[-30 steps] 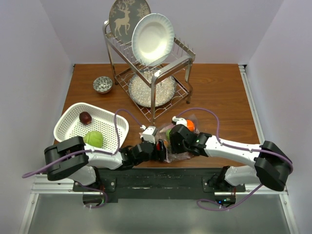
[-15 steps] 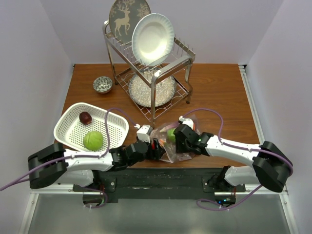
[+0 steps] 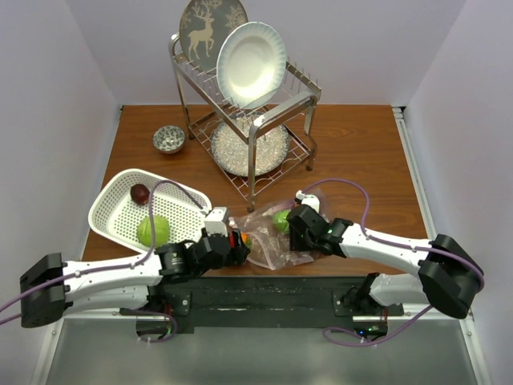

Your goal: Open the zip-top bag and remove the fake food

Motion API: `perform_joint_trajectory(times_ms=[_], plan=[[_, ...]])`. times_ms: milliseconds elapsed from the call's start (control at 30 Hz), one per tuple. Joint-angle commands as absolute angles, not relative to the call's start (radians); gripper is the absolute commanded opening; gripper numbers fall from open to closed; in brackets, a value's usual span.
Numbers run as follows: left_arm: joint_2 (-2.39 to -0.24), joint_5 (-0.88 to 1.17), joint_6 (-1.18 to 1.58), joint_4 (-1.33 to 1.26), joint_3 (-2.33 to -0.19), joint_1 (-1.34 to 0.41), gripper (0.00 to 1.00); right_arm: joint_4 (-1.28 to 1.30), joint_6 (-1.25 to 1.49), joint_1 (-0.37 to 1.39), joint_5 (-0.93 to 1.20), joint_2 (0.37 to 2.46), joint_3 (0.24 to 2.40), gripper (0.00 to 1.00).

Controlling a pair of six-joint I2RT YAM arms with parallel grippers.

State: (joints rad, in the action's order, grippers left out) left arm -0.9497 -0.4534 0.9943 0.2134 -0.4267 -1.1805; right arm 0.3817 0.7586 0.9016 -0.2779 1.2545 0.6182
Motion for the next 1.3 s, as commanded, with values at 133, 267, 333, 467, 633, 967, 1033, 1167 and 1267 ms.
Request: perform_joint_trajectory(times_ms=[133,267,333,467,633,967,1033,1167,1267], plan=[[-0.750,-0.535,1.048,0.478,-0.526,-1.184,0.42,0.365,0.750,0.896,-0.287,1.194,0.612,0.42],[-0.741,-0.650,1.022,0.567,-0.601,-1.175,0.44,0.365,0.735,0.894,-0.246,1.144,0.615,0.41],[-0.770,-0.687,0.988,0.610,-0.669,-1.120,0.44,0.361,0.719,0.894,-0.177,1.112,0.617,0.42],[-0.822,-0.666,0.820,0.611,-0.748,-0.884,0.41,0.365,0.718,0.894,-0.054,1.066,0.617,0.42],[-0.825,-0.571,0.712,0.471,-0.732,-0.626,0.40,0.461,0.719,0.896,0.028,1.017,0.646,0.42],[-0.991,-0.534,0.762,0.316,-0.634,-0.290,0.41,0.561,0.683,0.896,0.018,0.931,0.684,0.43],[-1.002,-0.557,0.765,0.307,-0.629,-0.282,0.48,0.549,0.681,0.896,0.018,0.928,0.675,0.44],[-1.015,-0.607,0.781,0.324,-0.638,-0.276,0.77,0.545,0.660,0.894,0.002,0.931,0.683,0.46],[-1.012,-0.606,0.769,0.331,-0.647,-0.276,0.92,0.535,0.647,0.896,-0.018,0.925,0.686,0.51]])
